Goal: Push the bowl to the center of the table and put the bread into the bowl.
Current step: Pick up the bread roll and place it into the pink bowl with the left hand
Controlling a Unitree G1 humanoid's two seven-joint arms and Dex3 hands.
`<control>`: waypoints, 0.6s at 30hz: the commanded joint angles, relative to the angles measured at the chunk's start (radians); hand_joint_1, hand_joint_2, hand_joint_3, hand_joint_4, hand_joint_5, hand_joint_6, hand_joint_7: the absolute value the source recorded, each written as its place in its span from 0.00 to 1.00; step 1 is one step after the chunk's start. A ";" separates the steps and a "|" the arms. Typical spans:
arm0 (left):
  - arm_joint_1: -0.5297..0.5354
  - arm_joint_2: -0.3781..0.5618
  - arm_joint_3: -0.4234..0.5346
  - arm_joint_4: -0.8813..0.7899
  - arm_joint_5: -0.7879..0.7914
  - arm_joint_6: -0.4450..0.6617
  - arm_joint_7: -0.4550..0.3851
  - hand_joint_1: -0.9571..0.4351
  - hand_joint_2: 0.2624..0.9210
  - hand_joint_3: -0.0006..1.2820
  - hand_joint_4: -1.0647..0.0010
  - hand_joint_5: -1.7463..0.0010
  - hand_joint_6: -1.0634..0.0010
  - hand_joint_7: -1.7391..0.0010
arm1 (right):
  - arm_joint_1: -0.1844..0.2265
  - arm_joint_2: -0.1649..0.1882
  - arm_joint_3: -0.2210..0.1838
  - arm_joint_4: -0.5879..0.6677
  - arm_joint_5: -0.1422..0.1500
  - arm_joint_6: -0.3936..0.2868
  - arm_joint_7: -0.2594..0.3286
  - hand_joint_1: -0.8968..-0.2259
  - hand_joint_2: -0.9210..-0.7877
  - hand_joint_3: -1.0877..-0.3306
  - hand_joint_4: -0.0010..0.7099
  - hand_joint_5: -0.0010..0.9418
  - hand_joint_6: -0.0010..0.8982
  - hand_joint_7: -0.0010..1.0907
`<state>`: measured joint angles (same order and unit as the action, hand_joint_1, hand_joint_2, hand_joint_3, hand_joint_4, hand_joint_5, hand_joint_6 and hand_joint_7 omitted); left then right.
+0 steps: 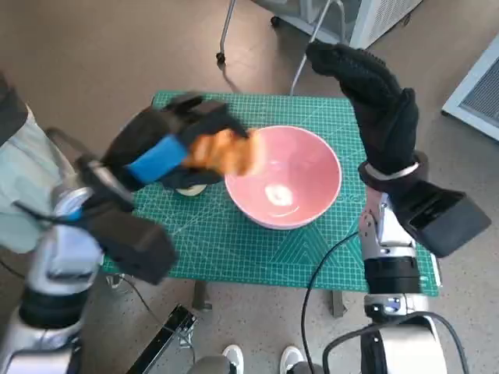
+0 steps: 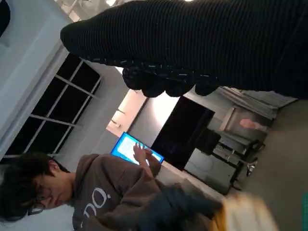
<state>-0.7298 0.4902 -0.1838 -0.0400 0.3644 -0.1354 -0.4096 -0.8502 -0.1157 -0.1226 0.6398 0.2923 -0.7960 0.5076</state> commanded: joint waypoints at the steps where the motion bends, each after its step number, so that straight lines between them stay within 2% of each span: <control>1: -0.085 -0.069 -0.063 0.141 0.050 -0.033 0.044 0.69 1.00 0.10 0.41 0.32 0.47 0.26 | 0.020 -0.009 -0.007 0.008 0.007 0.012 0.014 0.36 0.00 0.39 0.36 0.00 0.00 0.73; 8: -0.187 -0.149 -0.127 0.370 0.090 -0.091 0.084 0.69 1.00 0.10 0.39 0.32 0.49 0.26 | 0.025 -0.012 -0.013 0.008 0.008 0.014 0.014 0.34 0.00 0.40 0.36 0.00 0.00 0.73; 18: -0.263 -0.206 -0.182 0.612 0.119 -0.130 0.087 0.69 1.00 0.11 0.41 0.31 0.50 0.25 | 0.040 -0.020 -0.022 -0.016 0.019 0.025 0.014 0.32 0.00 0.42 0.37 0.01 0.00 0.73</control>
<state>-0.9561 0.2942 -0.3514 0.5121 0.4689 -0.2542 -0.3259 -0.8408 -0.1262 -0.1406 0.6312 0.3101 -0.7865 0.5152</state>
